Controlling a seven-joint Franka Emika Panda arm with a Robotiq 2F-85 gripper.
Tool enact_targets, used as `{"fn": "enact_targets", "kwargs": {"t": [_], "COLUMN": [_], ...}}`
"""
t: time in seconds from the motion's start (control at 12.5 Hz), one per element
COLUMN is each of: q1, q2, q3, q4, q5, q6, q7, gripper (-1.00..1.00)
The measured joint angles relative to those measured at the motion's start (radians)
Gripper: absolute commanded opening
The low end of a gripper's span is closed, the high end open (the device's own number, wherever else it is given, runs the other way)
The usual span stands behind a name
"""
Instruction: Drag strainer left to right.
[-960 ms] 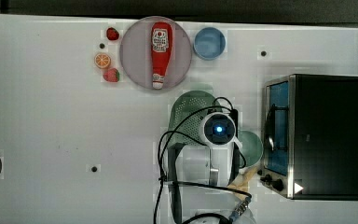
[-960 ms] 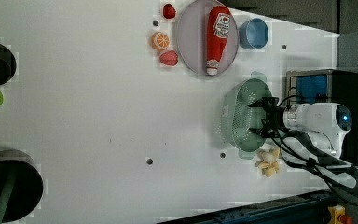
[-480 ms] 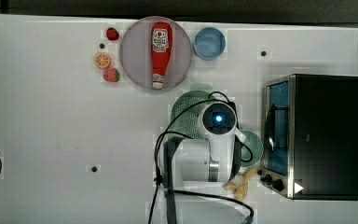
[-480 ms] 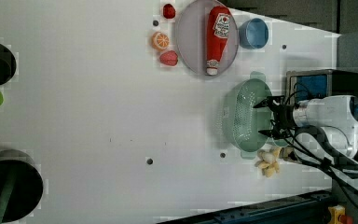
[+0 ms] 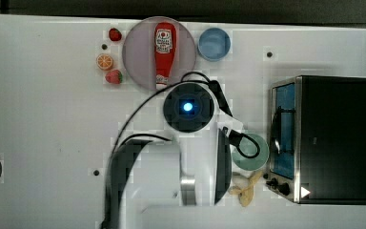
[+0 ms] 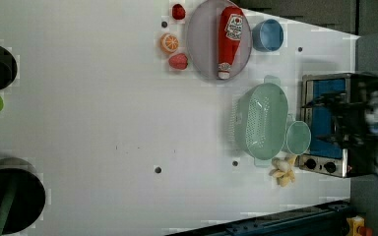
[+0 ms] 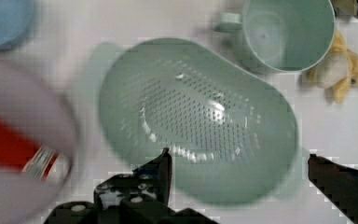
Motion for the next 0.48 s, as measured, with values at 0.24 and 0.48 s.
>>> {"fn": "enact_targets", "kwargs": {"t": [0.24,0.48], "q1": [0.006,-0.004], "q2": [-0.14,-0.228], "q3": [0.003,-0.025], "q4": [0.107,0.207], "q5": [0.112,0.128], "q6": [-0.176,-0.331], "q7": [-0.137,-0.265], "gripper": [1.0,1.0]}}
